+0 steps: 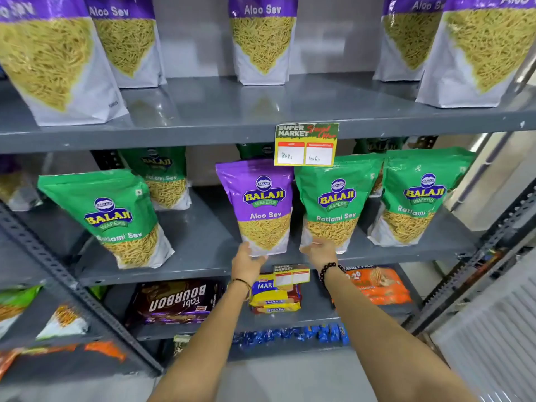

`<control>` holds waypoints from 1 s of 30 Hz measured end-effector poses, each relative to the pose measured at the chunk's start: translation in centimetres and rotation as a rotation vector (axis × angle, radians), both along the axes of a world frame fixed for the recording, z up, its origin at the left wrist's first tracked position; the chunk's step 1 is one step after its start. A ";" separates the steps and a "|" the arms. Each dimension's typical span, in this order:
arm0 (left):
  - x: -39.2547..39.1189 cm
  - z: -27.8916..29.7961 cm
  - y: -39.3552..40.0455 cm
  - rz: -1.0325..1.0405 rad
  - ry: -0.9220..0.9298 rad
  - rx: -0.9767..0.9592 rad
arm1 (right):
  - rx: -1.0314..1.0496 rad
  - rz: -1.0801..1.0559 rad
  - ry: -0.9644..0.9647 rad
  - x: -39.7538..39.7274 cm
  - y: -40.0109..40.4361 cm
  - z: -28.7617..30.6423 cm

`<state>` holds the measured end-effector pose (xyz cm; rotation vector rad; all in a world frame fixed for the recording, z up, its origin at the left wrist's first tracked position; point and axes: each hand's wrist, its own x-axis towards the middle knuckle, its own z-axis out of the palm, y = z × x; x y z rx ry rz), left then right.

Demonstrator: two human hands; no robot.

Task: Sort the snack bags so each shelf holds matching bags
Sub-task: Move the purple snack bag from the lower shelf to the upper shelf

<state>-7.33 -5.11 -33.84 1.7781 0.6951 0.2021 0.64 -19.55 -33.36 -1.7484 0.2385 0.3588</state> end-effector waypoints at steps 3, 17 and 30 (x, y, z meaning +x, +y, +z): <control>0.4 0.4 1.9 0.048 0.018 0.020 | -0.064 0.113 -0.028 0.5 2.1 0.7; 4.6 0.6 5.3 -0.049 -0.010 -0.069 | -0.095 0.311 -0.109 4.8 6.4 0.0; 0.3 0.5 6.3 0.020 -0.049 0.009 | -0.105 0.390 -0.140 1.8 6.4 0.4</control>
